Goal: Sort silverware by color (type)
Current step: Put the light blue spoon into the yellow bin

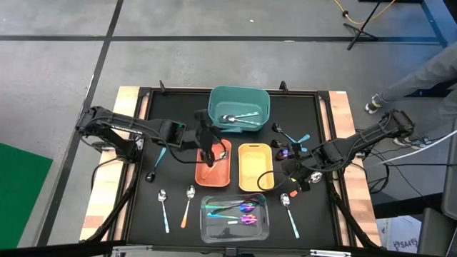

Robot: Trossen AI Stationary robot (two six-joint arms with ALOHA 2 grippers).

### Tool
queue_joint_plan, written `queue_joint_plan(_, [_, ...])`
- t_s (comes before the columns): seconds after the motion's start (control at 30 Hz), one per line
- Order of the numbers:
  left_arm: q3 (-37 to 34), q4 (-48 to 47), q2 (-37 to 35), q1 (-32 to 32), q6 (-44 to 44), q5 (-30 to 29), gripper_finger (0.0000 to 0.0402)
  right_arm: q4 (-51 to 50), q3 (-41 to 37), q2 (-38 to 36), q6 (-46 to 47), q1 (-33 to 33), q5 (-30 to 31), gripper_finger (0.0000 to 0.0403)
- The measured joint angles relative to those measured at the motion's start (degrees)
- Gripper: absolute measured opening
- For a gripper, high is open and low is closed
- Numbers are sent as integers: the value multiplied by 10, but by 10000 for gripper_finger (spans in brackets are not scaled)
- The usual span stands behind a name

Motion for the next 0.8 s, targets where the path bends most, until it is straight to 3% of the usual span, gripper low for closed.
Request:
queue_joint_plan(0.17, [0,115,12,17,187,84,2,-6,25,0,0,0,0,129])
queue_joint_plan(0.33, [0,162,34,27,320,177,2,-28,72,0,0,0,0,129])
queue_joint_plan(0.6, [0,257,114,27,471,289,2,-47,132,0,-10,0,7,129])
queue_joint_plan(0.8, [0,344,182,27,538,347,2,-45,143,0,-15,0,19,129])
